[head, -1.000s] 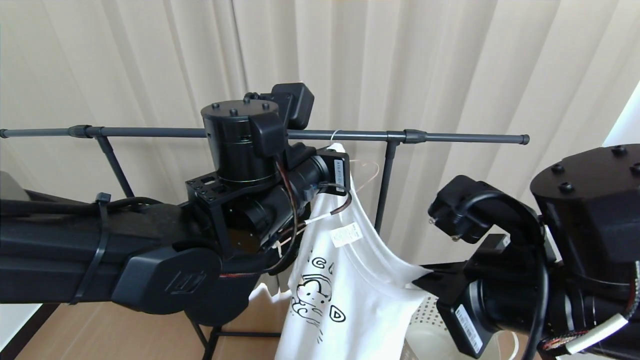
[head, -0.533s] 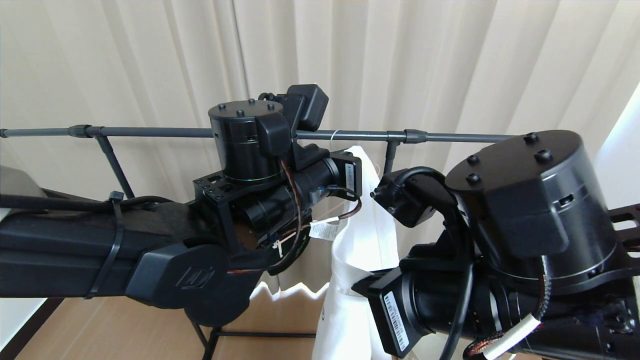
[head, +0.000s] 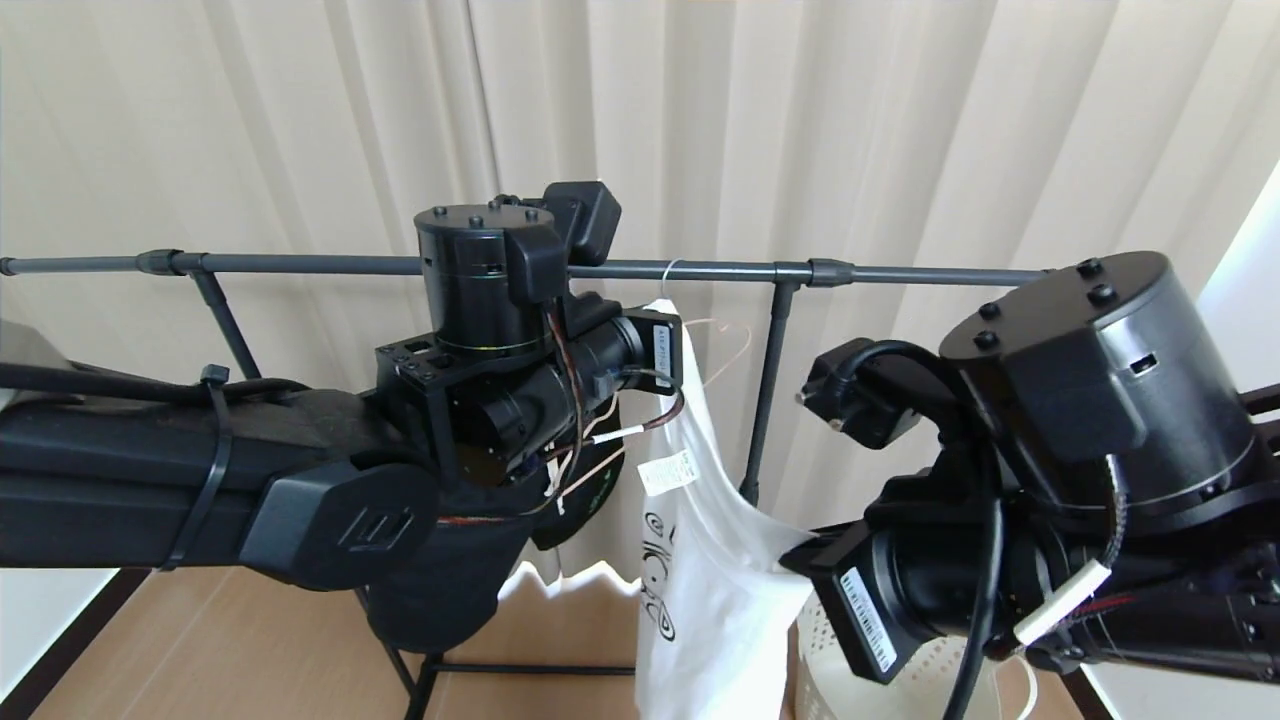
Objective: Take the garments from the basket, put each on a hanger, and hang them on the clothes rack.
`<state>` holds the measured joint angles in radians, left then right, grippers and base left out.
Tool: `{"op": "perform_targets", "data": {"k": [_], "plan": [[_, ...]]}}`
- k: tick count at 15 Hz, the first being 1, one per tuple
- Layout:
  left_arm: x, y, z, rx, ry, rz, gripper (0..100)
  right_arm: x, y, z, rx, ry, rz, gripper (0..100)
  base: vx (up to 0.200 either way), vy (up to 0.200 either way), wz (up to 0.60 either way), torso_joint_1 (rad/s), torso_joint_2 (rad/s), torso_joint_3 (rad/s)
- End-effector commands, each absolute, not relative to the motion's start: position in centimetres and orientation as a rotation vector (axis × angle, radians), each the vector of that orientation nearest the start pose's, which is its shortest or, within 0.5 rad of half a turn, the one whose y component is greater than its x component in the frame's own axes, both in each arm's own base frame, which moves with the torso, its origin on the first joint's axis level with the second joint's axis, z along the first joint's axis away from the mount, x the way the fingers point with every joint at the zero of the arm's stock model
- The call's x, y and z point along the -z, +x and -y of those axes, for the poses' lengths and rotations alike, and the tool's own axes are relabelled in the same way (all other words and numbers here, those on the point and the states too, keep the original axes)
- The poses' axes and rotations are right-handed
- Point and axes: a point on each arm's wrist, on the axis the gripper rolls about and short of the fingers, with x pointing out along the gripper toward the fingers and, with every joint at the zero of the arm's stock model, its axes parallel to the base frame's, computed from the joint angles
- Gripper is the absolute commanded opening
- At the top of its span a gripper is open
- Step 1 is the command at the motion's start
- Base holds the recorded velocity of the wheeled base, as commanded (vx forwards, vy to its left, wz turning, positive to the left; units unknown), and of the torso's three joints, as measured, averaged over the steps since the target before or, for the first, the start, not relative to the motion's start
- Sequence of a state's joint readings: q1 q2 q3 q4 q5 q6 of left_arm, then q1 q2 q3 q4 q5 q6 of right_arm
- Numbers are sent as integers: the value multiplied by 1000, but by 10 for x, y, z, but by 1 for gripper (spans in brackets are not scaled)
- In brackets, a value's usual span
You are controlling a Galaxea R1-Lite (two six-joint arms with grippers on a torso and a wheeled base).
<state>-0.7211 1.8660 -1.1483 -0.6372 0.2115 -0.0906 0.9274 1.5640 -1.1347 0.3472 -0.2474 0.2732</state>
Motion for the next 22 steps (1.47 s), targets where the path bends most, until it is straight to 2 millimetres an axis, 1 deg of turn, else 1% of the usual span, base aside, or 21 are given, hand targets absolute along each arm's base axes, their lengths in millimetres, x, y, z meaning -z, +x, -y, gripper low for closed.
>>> {"op": "perform_targets", "data": {"k": [1,2,3,4,5,6,7,10,11,12,15,16,18,19,20,22], "plan": [[-230,274,231,445,-41,-110,0,-227,179,-182,-414,-185,-708,0,0,0,0,0,0,0],[-232,265,223,410,-18,-145,0,-225,190,-177,-343,-189,-703,0,0,0,0,0,0,0],[-232,259,218,403,-3,-170,0,-223,196,-176,-307,-189,-697,0,0,0,0,0,0,0],[-228,242,210,409,33,-232,0,-218,212,-180,-253,-162,-648,0,0,0,0,0,0,0],[-226,233,205,416,50,-259,0,-215,221,-187,-236,-148,-615,0,0,0,0,0,0,0],[-222,229,202,413,64,-281,0,-211,226,-191,-220,-145,-597,0,0,0,0,0,0,0],[-211,221,195,399,109,-348,0,-199,240,-202,-178,-143,-564,0,0,0,0,0,0,0],[-187,212,192,398,177,-472,0,-194,266,-226,-173,-76,-479,0,0,0,0,0,0,0],[-182,207,196,413,172,-490,0,-194,270,-229,-174,-60,-466,0,0,0,0,0,0,0],[-175,198,206,444,151,-523,0,-197,276,-236,-179,-33,-436,0,0,0,0,0,0,0],[-160,187,233,511,113,-582,0,-207,291,-251,-188,30,-384,0,0,0,0,0,0,0],[-161,183,246,544,55,-594,0,-211,295,-255,-187,80,-366,0,0,0,0,0,0,0],[-168,180,264,575,-57,-606,0,-218,299,-259,-185,144,-347,0,0,0,0,0,0,0],[-171,181,271,589,-96,-607,0,-219,299,-259,-186,160,-346,0,0,0,0,0,0,0],[-174,181,276,594,-122,-600,0,-219,299,-259,-186,171,-348,0,0,0,0,0,0,0],[-176,178,280,601,-134,-592,0,-221,298,-258,-184,189,-345,0,0,0,0,0,0,0]]}}
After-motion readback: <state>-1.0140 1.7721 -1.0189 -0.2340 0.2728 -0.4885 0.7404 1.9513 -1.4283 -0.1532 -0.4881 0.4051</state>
